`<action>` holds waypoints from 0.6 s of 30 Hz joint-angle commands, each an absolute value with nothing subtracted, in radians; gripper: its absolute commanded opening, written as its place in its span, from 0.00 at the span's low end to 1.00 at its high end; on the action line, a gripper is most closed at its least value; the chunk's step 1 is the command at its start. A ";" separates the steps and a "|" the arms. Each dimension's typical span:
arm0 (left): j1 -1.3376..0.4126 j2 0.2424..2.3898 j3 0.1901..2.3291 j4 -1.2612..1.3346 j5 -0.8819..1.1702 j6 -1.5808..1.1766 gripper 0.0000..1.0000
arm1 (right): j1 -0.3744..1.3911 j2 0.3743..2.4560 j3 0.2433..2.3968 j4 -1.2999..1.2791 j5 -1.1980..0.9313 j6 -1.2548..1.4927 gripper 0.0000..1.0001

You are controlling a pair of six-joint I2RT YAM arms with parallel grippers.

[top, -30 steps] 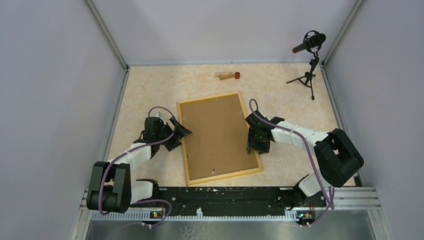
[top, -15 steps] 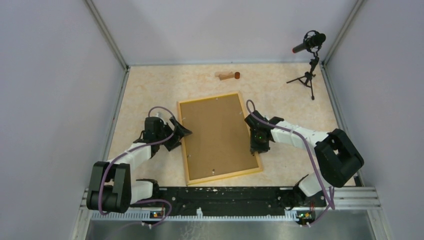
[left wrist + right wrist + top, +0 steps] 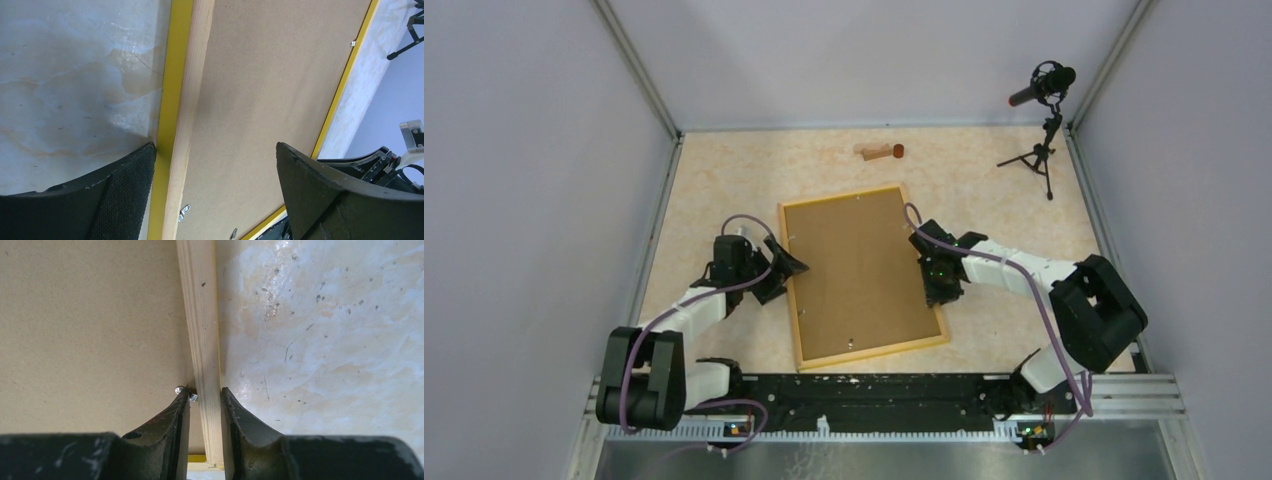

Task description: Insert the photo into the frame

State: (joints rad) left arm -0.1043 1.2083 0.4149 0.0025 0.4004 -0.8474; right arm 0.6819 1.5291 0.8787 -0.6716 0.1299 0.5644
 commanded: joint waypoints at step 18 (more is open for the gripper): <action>-0.113 1.117 0.383 -0.126 0.429 -0.832 0.97 | 0.633 1.610 0.922 -0.366 0.064 0.316 0.58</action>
